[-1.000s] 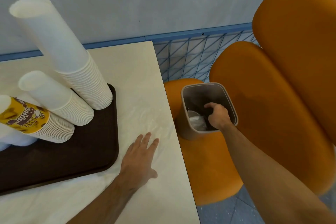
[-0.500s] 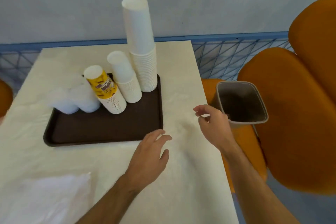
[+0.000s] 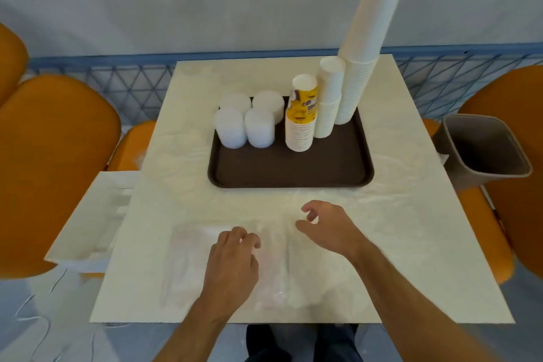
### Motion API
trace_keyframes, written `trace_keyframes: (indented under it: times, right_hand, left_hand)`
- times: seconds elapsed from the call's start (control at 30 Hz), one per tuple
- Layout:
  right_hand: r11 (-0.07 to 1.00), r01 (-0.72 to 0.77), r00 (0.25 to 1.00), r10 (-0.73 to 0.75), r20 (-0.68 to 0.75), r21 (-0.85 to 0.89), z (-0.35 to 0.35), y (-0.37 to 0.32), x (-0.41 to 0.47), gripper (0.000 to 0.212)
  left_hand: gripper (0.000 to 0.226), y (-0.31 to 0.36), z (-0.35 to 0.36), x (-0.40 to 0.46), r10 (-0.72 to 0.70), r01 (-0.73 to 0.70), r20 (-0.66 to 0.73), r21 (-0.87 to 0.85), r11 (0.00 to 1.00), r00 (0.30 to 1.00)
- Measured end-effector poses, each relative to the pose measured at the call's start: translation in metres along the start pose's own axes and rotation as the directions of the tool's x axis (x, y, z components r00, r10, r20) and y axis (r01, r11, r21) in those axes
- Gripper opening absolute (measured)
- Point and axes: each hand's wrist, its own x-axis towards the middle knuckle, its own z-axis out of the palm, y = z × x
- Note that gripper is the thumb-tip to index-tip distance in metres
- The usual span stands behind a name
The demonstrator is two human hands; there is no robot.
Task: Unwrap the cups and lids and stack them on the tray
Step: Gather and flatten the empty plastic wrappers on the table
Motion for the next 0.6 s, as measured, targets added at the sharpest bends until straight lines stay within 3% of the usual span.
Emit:
trace_keyframes:
  times: [0.13, 0.27, 0.6]
  right_hand:
    - [0.995, -0.013, 0.999, 0.018, 0.050, -0.101, 0.025, -0.022, 0.003, 0.055]
    - [0.973, -0.006, 0.995, 0.029, 0.096, -0.229, 0.044, -0.034, 0.012, 0.064]
    - [0.928, -0.045, 0.986, 0.101, 0.132, -0.369, 0.059, -0.040, 0.036, 0.059]
  left_hand:
    - [0.050, -0.033, 0.003, -0.016, 0.030, -0.051, 0.217, 0.089, 0.995, 0.976]
    - [0.059, -0.046, 0.010, -0.018, 0.050, -0.090, 0.315, 0.115, 0.989, 0.948]
    - [0.056, -0.058, 0.019, -0.018, 0.114, -0.143, 0.326, 0.067, 0.987, 0.939]
